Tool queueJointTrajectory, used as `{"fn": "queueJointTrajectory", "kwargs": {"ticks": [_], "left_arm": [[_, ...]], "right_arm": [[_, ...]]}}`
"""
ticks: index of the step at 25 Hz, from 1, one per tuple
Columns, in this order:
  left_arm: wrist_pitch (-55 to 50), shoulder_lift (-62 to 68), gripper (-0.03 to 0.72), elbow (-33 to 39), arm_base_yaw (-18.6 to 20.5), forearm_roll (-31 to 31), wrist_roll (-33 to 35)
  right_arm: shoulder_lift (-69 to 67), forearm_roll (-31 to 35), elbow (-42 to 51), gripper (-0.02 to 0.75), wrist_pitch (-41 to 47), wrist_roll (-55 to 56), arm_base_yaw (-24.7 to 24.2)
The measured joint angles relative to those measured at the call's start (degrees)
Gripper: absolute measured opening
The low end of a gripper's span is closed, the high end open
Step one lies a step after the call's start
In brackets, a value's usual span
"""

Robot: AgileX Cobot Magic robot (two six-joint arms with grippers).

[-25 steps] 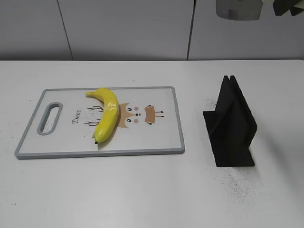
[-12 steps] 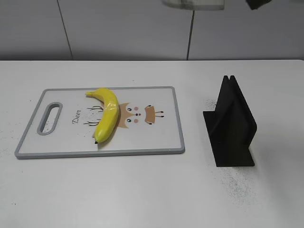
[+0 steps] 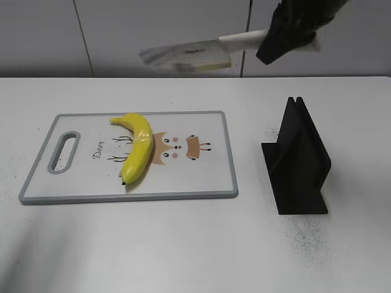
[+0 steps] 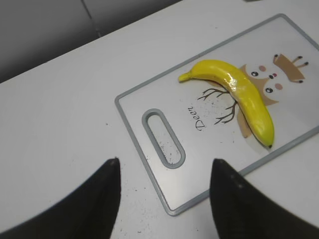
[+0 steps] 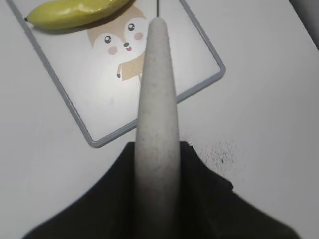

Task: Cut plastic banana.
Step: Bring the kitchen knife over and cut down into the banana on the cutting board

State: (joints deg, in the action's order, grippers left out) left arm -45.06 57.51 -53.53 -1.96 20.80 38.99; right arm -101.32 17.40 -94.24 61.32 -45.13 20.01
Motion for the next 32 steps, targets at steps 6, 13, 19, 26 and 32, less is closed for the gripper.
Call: {"fn": "queueJointTrajectory", "kwargs": {"ticks": [6,13,19,26,32], "left_arm": [[-8.6,15.5,0.534,-13.2,0.0,7.1,18.3],[-12.8,26.9,0.534,-22.1,-0.6,16.4,39.1],[-13.6,33.0,0.534,-25.6,-5.6,15.5,47.1],[-7.2,37.3,0.534,-25.8,-9.3,11.2,49.2],[-6.1,39.6,0.489,-25.9,-9.3,9.4,49.2]], "right_arm": [[-4.8,4.7,-1.6,0.165,-0.7,-16.8,0.0],[-9.8,16.8,-2.1,0.165,-1.5,-34.0,0.0],[-13.5,25.7,-3.7,0.165,-1.5,-42.1,0.0],[-17.6,28.0,-7.4,0.165,1.4,-43.7,0.0],[-18.3,28.1,-7.6,0.165,1.5,-44.8,0.0]]}}
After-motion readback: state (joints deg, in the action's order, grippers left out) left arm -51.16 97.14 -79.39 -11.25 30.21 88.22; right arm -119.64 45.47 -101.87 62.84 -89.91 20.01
